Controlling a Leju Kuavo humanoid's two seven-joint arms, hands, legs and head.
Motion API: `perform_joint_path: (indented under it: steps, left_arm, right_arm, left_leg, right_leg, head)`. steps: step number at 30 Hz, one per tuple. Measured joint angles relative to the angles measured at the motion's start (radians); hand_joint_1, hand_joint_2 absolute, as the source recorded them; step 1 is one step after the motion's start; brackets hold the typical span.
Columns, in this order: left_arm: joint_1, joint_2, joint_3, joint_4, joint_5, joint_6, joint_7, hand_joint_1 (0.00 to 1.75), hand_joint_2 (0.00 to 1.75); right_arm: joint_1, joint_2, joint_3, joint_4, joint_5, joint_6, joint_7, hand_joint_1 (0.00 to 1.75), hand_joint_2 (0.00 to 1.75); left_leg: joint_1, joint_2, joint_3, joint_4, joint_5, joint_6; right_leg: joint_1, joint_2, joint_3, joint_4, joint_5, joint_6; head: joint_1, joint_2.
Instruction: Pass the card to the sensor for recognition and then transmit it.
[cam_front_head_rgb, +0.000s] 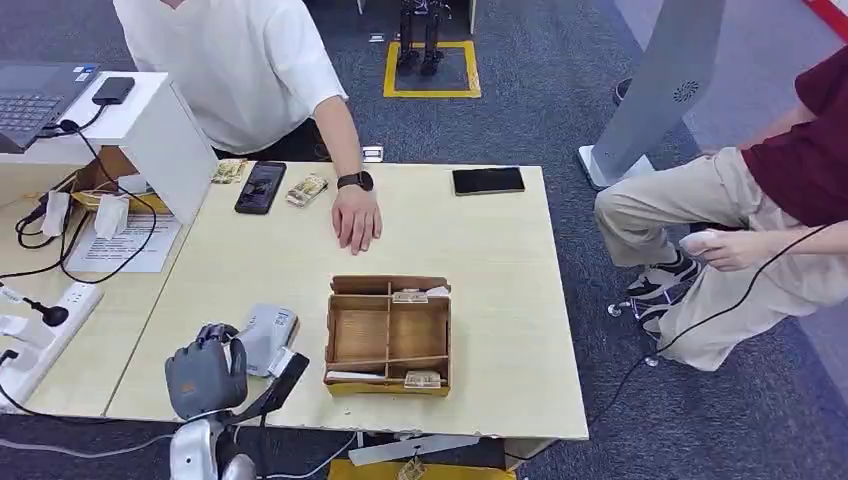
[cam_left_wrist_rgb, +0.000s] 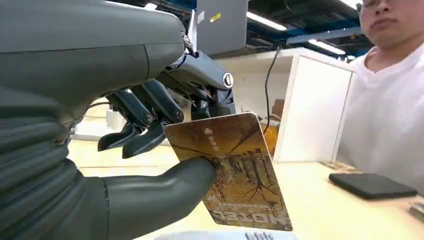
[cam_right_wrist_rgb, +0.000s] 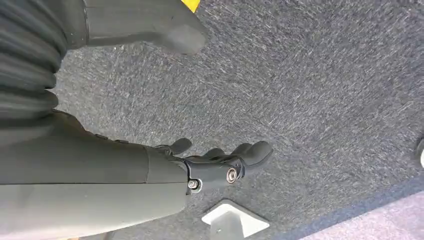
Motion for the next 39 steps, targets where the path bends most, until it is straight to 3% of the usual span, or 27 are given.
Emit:
perform_joint_path:
  steps: [5,17,32,35,39]
  left_arm:
    - [-0.020,0.010,-0.042,0.070,0.006,0.000,0.060,1.75,1.75]
    - [-0.060,0.020,-0.057,0.197,-0.002,0.003,0.066,1.75,1.75]
    - [-0.081,0.029,-0.068,0.240,0.022,0.003,0.078,1.75,1.75]
    - [-0.083,0.029,-0.068,0.245,0.049,0.003,0.070,1.75,1.75]
    - [-0.081,0.029,-0.068,0.238,0.109,0.003,0.014,1.75,1.75]
  right_arm:
    - [0.003,0.000,0.025,0.000,-0.018,-0.001,0.011,0.00,1.75]
    - [0.011,0.000,0.071,0.001,-0.059,-0.001,0.018,0.00,1.75]
    - [0.012,0.000,0.096,0.000,-0.086,-0.001,0.021,0.00,1.75]
    - [0.012,0.000,0.102,0.000,-0.095,-0.001,0.024,0.00,1.75]
    - [0.012,0.000,0.103,0.000,-0.100,-0.001,0.020,0.00,1.75]
  left_leg:
    - [0.000,0.000,0.000,0.000,0.000,0.000]
    - [0.000,0.000,0.002,0.000,0.000,0.000]
    - [0.000,0.000,0.005,0.000,0.000,0.000]
    - [0.000,0.000,0.005,-0.001,0.000,0.000]
    - [0.000,-0.001,0.005,-0.001,0.000,0.000]
  right_leg:
    - [0.000,0.000,0.000,0.000,0.000,0.000]
    - [0.000,0.000,0.002,0.000,0.000,0.000]
    - [0.000,-0.001,0.005,0.000,0.000,0.000]
    - [0.000,-0.001,0.006,0.000,0.000,0.000]
    - [0.000,-0.001,0.006,0.000,0.000,0.000]
  head:
    - [0.000,0.000]
    - [0.000,0.000]
    - [0.000,0.000]
    - [0.000,0.000]
    - [0.000,0.000]
